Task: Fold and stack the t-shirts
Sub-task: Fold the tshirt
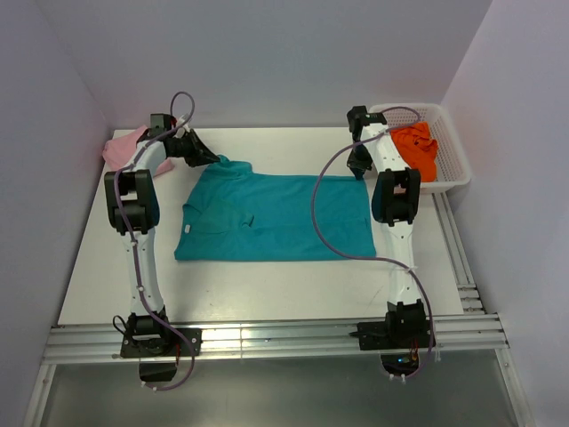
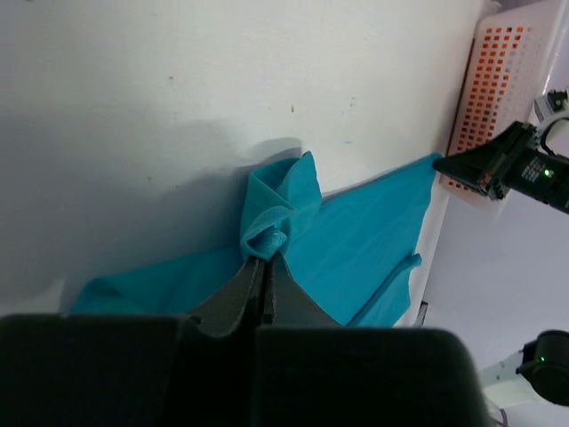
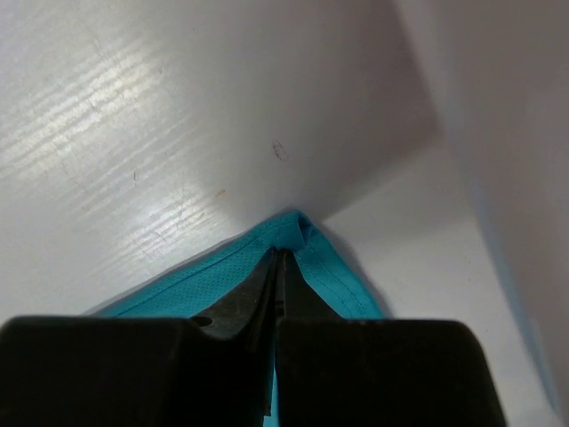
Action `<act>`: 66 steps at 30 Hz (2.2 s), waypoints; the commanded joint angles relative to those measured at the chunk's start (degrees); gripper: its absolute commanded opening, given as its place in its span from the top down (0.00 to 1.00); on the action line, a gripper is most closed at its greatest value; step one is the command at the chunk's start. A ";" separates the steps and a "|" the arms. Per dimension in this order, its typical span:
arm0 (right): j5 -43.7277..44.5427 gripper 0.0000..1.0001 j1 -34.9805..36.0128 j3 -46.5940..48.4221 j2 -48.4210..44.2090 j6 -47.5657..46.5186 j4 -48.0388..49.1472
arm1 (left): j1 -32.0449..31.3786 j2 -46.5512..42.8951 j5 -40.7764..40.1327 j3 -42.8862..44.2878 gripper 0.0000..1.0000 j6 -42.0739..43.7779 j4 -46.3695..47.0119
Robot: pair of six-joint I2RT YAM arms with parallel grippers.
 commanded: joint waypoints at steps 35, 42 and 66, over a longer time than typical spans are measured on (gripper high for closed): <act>-8.67 1.00 2.21 -26.74 -26.70 3.98 10.66 | -0.77 -24.83 -16.13 -11.33 1.00 3.05 -2.74; -8.23 1.00 3.36 -36.42 -35.48 3.89 13.03 | -1.47 -34.86 -19.46 -22.76 1.00 3.93 -1.52; -6.91 1.00 6.78 -70.88 -57.38 6.18 22.79 | -6.13 -65.89 -35.46 -56.96 1.00 5.95 0.07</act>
